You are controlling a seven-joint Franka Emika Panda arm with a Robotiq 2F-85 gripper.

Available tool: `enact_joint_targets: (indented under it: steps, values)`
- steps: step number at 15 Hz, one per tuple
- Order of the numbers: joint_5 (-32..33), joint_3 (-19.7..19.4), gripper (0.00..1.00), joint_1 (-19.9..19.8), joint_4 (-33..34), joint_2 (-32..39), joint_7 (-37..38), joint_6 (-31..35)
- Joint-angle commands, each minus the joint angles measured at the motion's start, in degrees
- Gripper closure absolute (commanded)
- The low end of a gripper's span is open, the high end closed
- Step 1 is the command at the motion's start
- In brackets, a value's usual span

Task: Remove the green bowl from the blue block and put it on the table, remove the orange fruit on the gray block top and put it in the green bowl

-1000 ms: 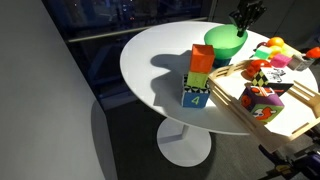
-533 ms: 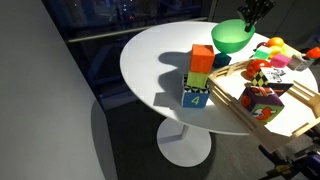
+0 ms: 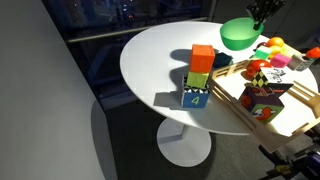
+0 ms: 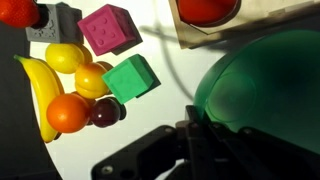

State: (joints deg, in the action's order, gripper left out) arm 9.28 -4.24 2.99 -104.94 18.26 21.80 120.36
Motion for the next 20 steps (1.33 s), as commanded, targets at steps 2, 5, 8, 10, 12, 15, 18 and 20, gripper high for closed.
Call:
enact_joint_targets:
  steps: [2,5,8,10,12,15,18,20]
  values:
    - [-0.9,-0.6,0.98,-1.1,0.5,0.5,0.7,-1.0]
    - [-1.6,-0.6,0.98,-1.6,-0.1,1.0,0.1,-1.1]
    - [-2.5,-0.5,0.98,-1.9,-0.9,1.7,-0.3,-0.9]
    - [-2.7,-0.5,0.98,-1.9,-1.5,2.1,-0.4,-0.7]
    - [-2.6,-0.5,0.98,-1.8,-2.0,2.5,-0.6,-0.7]
    - [-2.7,-0.5,0.65,-1.8,-2.2,2.4,-0.9,-0.8]
    - [-2.5,-0.5,0.41,-1.8,-2.5,2.0,-1.1,-0.9]
    - [-2.0,-0.5,0.25,-1.5,-2.8,1.6,-0.9,-0.9]
